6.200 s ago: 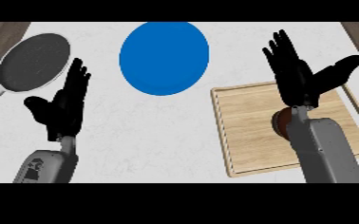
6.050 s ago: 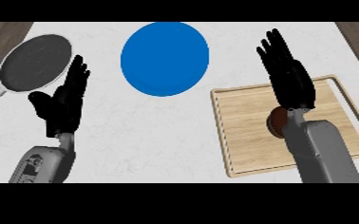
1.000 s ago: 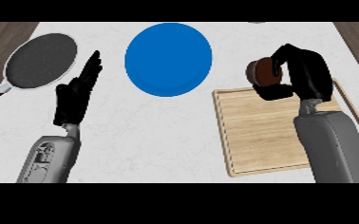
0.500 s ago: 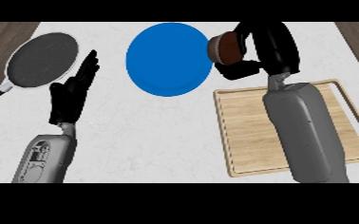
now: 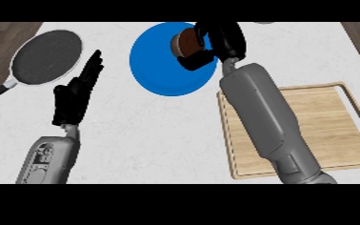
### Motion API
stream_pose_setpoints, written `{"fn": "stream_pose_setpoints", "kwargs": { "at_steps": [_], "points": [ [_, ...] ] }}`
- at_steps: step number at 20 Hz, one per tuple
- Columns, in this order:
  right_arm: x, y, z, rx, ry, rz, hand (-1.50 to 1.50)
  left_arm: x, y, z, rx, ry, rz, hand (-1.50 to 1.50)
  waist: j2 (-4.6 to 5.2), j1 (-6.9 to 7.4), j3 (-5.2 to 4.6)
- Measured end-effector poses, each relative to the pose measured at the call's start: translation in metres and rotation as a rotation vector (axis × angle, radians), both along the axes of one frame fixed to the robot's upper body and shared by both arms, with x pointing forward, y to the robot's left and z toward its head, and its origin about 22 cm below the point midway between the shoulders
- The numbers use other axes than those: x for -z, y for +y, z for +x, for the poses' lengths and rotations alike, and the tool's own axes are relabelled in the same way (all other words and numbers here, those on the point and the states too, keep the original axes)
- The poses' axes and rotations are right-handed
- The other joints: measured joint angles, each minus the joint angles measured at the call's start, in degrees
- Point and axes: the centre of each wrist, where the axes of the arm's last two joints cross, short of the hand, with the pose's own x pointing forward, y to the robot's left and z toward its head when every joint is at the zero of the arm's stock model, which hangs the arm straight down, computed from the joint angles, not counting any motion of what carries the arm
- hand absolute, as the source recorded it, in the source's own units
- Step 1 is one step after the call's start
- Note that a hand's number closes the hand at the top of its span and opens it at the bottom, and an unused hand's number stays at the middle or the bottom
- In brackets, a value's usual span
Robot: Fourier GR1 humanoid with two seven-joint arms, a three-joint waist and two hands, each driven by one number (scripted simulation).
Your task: Pick the cupcake from the tray and place it in the plate
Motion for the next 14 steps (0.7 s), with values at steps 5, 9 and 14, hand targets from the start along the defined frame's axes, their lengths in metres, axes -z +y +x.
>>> {"fn": "stream_pose_setpoints", "kwargs": {
  "at_steps": [5, 9, 14],
  "points": [
    [0.012, 0.025, 0.014, 0.010, 0.042, -0.093, 1.50, 0.000, -0.005, 0.002, 0.018, -0.002, -0.002, 0.00, 0.30, 0.90, -0.02],
    [0.025, 0.033, 0.021, 0.047, 0.092, -0.167, 1.50, -0.004, -0.013, 0.007, 0.037, -0.011, 0.000, 0.00, 0.67, 2.20, -0.03],
    [0.043, 0.025, 0.025, 0.100, 0.202, -0.097, -1.50, -0.009, -0.022, 0.011, 0.071, -0.015, 0.000, 0.00, 1.19, 3.78, 0.00]
  ]
}}
